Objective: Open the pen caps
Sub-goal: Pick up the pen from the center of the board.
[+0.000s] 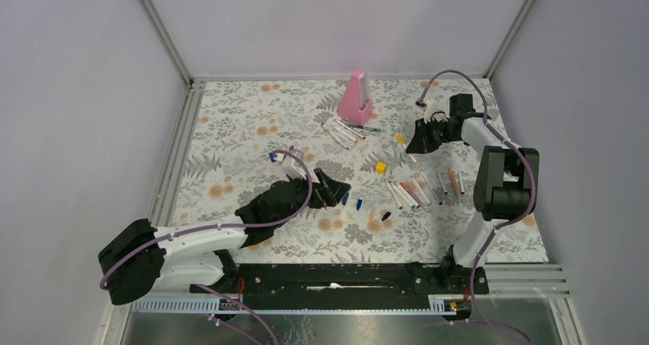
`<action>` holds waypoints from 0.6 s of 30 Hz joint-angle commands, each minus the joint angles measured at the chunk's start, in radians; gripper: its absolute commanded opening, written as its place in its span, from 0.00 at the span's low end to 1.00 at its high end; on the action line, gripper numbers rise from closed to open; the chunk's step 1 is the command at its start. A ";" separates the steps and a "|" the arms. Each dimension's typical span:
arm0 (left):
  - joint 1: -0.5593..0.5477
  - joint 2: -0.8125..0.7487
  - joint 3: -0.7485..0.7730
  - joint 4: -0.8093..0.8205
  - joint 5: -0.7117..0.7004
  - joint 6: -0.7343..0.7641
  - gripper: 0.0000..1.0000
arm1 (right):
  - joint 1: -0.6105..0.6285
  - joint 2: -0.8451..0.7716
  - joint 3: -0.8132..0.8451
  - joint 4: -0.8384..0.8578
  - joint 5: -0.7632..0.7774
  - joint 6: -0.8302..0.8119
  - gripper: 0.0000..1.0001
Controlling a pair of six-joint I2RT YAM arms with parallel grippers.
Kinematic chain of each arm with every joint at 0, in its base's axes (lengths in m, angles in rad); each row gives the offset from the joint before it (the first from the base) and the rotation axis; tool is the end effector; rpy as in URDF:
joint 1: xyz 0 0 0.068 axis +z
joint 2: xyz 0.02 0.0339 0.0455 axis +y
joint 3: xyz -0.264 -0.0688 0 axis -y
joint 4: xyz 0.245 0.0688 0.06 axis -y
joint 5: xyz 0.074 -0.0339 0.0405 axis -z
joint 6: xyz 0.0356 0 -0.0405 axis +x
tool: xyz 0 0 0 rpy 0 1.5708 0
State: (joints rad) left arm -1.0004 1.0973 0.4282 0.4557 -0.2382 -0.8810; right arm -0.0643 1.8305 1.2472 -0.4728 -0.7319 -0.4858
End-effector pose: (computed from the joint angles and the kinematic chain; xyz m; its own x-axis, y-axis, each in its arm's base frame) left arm 0.1340 -0.1934 0.2206 -0.6077 -0.4410 -0.6605 0.3531 0.5949 -0.7221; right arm 0.3755 -0.0003 0.1963 -0.6372 -0.3070 -0.7069 -0.6536 0.7013 0.2846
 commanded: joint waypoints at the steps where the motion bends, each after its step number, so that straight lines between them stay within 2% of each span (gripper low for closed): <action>1: 0.068 0.060 0.097 0.120 0.152 -0.033 0.99 | -0.005 -0.089 -0.023 -0.088 -0.199 -0.018 0.00; 7: 0.105 0.223 0.264 0.084 0.233 -0.035 0.99 | -0.005 -0.165 -0.084 -0.203 -0.381 -0.069 0.00; 12: 0.105 0.375 0.384 0.095 0.278 -0.042 0.99 | -0.005 -0.238 -0.151 -0.218 -0.437 -0.078 0.00; 18: 0.106 0.528 0.529 0.108 0.250 -0.060 0.99 | -0.005 -0.286 -0.197 -0.203 -0.469 -0.071 0.00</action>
State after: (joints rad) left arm -0.8978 1.5650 0.8604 0.4953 0.0063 -0.9188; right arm -0.0711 1.5948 1.0679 -0.6643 -1.1259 -0.5426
